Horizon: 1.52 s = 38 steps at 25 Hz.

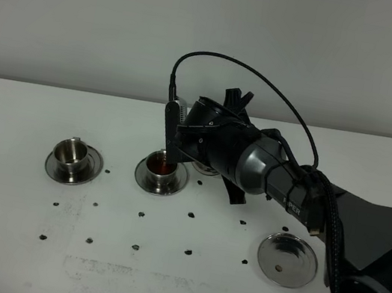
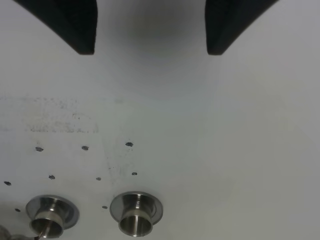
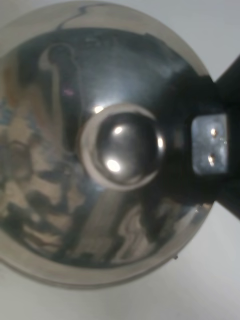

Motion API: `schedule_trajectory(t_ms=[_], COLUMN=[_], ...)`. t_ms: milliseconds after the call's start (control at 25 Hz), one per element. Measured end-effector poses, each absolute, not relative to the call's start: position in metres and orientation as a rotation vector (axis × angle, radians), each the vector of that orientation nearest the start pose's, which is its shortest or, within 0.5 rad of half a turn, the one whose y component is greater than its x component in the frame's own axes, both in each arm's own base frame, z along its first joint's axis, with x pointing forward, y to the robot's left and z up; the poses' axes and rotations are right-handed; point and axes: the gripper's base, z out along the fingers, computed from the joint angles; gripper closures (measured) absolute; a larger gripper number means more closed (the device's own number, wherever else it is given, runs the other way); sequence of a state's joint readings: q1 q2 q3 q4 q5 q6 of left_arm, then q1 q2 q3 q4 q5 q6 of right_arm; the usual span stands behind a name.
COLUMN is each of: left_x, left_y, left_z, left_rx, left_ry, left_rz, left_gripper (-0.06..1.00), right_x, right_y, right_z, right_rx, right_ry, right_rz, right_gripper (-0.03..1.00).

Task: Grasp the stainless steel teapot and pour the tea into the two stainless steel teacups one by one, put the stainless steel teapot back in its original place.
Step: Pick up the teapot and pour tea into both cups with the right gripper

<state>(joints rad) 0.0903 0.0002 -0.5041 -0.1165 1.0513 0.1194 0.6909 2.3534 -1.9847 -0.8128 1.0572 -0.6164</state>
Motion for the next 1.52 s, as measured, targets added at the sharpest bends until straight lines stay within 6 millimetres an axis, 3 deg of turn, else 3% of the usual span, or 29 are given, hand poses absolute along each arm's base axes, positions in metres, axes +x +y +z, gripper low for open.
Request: schedule_trajectory(t_ms=[1160, 1520], left_x=[-0.0044, -0.0044], left_y=[-0.0096, -0.0096], left_z=[0.2796, 0.2796], left_rx=[0.034, 0.034], left_ry=[2.025, 2.025], left_rz=[-0.007, -0.007], left_gripper=[0.41, 0.41], right_x=[0.4229, 0.4197], right_y=[0.275, 0.2771], right_z=[0.1827, 0.1799], right_rx=[-1.97, -1.964], right_ry=[1.851, 1.898], right_rz=[-1.05, -0.969], right_gripper=[0.76, 0.76])
